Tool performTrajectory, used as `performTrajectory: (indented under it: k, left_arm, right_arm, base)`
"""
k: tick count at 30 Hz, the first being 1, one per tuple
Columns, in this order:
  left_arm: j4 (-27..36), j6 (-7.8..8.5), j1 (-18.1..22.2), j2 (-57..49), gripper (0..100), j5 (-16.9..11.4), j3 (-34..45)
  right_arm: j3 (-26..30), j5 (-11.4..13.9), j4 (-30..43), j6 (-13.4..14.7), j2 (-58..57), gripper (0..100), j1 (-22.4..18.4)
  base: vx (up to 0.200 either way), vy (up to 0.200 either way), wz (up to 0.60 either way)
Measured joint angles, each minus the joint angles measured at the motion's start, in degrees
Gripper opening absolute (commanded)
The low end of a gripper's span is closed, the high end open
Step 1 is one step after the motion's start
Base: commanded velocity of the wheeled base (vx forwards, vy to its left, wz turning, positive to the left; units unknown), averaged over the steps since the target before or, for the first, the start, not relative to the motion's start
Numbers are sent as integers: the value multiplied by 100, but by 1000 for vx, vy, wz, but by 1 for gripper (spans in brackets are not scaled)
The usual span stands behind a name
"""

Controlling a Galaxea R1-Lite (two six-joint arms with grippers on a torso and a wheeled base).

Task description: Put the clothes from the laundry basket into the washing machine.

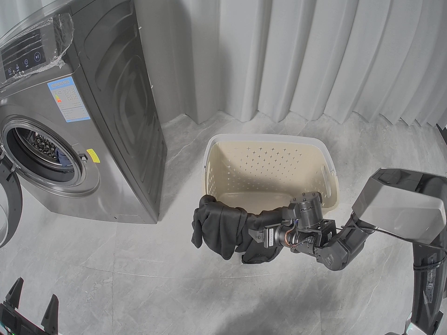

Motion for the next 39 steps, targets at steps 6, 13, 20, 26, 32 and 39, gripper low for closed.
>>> performTrajectory:
  k: [6,13,20,26,32,39]
  left_arm:
    - [0,0,0,0,100,0,0]
    - [0,-1,0,0,100,0,0]
    - [0,-11,0,0,100,7,0]
    - [0,-30,0,0,100,16,0]
    - [0,-37,0,0,100,16,0]
    - [0,-37,0,0,100,16,0]
  right_arm:
    - [-362,-85,11,0,273,100,-57]
    - [-689,-95,21,4,511,0,-90]
    - [-857,-95,-34,37,618,0,-94]
    - [-750,-95,-162,50,595,0,-88]
    - [-221,-93,-201,50,157,0,-50]
    - [538,-73,-222,50,-778,0,-5]
  base:
    - [0,0,0]
    - [0,0,0]
    - [0,0,0]
    - [0,0,0]
    - [0,0,0]
    - [0,0,0]
